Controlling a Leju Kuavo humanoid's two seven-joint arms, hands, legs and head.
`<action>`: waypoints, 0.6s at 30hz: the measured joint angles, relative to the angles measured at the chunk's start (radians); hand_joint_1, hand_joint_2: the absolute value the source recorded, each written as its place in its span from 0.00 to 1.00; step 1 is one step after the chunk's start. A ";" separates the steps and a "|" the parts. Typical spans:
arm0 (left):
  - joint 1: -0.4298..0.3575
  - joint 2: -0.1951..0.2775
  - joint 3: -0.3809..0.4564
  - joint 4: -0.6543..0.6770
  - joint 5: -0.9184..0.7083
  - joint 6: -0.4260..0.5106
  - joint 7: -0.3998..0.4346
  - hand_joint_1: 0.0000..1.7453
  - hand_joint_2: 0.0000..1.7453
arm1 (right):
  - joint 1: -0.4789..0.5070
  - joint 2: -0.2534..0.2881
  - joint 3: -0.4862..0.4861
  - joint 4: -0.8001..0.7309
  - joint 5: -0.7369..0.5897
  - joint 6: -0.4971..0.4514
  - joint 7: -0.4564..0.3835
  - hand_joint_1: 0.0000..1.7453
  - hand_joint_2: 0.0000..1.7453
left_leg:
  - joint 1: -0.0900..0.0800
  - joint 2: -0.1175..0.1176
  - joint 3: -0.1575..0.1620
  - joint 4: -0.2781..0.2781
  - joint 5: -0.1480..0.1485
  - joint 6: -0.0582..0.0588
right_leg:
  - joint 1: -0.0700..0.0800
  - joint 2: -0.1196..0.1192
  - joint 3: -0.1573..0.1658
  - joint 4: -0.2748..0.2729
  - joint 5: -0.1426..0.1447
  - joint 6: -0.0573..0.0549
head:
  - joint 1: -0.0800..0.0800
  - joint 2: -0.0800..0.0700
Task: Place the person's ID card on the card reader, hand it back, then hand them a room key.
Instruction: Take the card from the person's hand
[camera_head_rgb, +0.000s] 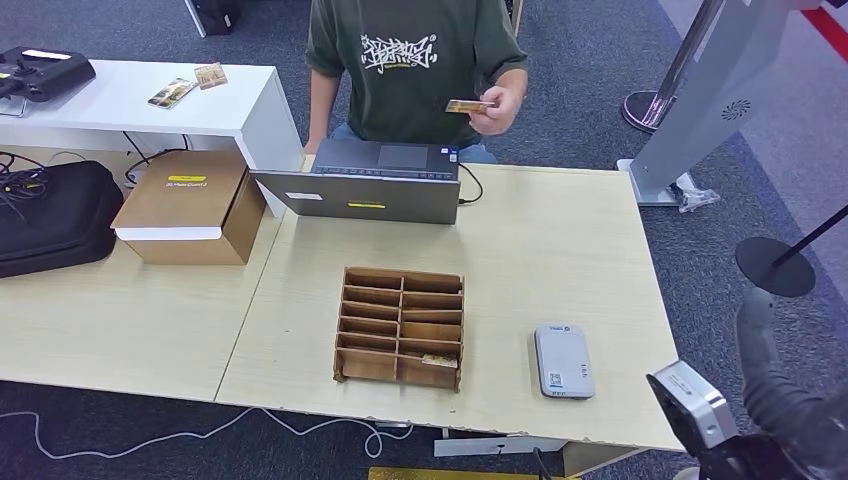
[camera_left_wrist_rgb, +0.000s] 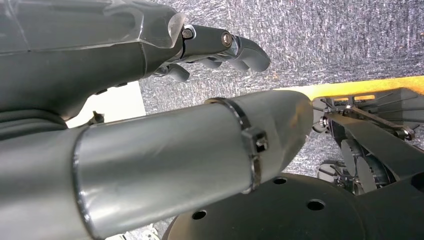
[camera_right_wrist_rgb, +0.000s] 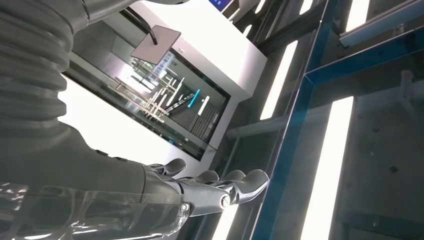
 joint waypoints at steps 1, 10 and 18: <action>0.000 0.000 0.000 0.000 0.001 0.000 0.000 0.00 0.00 | 0.000 0.000 0.000 0.000 0.000 0.000 0.000 0.00 1.00 | 0.000 0.000 0.000 0.000 0.000 0.000 | 0.000 0.000 0.000 0.000 0.000 0.000 | 0.000 0.000; 0.000 0.000 0.000 0.000 0.003 0.000 0.000 0.00 0.00 | 0.000 0.000 0.000 0.001 0.014 0.000 0.009 0.00 1.00 | 0.000 0.000 0.000 0.000 0.000 0.000 | 0.000 0.000 0.000 0.000 0.000 0.000 | 0.000 0.000; 0.000 0.000 0.000 0.000 0.005 0.000 0.000 0.00 0.00 | -0.001 0.000 0.000 0.005 0.015 0.000 -0.005 0.00 1.00 | 0.000 0.000 0.000 0.000 0.000 0.000 | 0.000 0.000 0.000 0.000 0.000 0.000 | 0.000 0.000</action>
